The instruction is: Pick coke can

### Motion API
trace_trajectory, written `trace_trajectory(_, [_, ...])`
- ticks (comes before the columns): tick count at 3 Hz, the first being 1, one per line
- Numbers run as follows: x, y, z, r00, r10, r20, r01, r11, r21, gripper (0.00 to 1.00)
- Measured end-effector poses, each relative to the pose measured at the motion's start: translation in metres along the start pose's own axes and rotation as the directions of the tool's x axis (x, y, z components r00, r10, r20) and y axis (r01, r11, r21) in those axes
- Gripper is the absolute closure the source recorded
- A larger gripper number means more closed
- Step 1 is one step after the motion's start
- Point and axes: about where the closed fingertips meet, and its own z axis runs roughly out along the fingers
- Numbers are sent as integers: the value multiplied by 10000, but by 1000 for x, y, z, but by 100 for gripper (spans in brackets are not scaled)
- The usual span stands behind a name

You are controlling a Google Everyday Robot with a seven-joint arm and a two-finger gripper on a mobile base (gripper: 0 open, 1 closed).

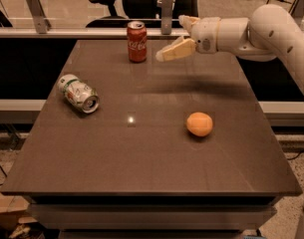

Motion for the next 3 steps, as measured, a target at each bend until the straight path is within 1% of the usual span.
trace_trajectory(1, [0, 0, 0, 10000, 1, 5, -1, 10000, -18, 0])
trace_trajectory(3, [7, -6, 30, 9993, 100, 354, -81, 9986, -524, 0])
